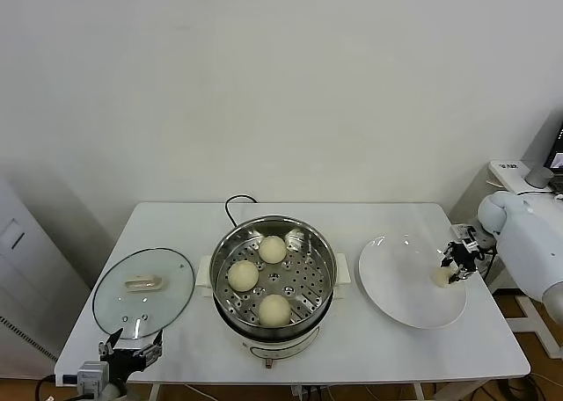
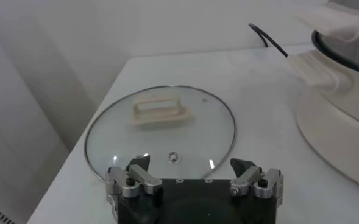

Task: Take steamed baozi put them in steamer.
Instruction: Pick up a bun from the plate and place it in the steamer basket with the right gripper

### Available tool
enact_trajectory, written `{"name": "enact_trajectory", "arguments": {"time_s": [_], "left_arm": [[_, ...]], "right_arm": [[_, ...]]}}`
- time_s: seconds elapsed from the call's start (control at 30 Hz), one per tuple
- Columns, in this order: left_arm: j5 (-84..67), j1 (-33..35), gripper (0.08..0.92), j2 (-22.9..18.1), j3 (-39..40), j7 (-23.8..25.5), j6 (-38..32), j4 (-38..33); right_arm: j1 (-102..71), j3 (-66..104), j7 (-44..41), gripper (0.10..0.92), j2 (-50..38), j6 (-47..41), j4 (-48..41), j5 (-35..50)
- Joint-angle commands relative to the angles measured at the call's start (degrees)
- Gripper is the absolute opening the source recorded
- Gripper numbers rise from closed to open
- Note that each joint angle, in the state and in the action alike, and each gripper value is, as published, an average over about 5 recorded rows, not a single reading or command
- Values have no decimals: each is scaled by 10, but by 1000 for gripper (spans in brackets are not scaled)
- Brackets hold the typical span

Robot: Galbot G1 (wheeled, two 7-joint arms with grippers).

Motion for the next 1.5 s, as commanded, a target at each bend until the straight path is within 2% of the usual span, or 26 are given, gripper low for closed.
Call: {"name": "enact_trajectory", "arguments": {"time_s": [0.03, 0.3, 0.43, 0.63, 1.1, 1.5], "left_arm": [[6, 1, 823, -5, 0, -2, 6, -6], [7, 7, 823, -4, -1, -3, 5, -11], [9, 9, 823, -7, 1, -3, 5, -13], [11, 11, 823, -7, 2, -3, 5, -16], [12, 19, 823, -7, 0, -4, 2, -18], [16, 14, 823, -18, 3, -5, 6, -18]], "right_arm": [[75, -164, -11, 405, -95, -96, 152, 214], [307, -414, 10, 407, -174, -212, 350, 419], [401, -500, 42, 407, -165, -274, 416, 502], [525, -596, 86, 407, -115, -340, 467, 604], [571, -657, 223, 407, -5, -460, 543, 766], [498, -643, 318, 425, 41, -511, 557, 791]]}}
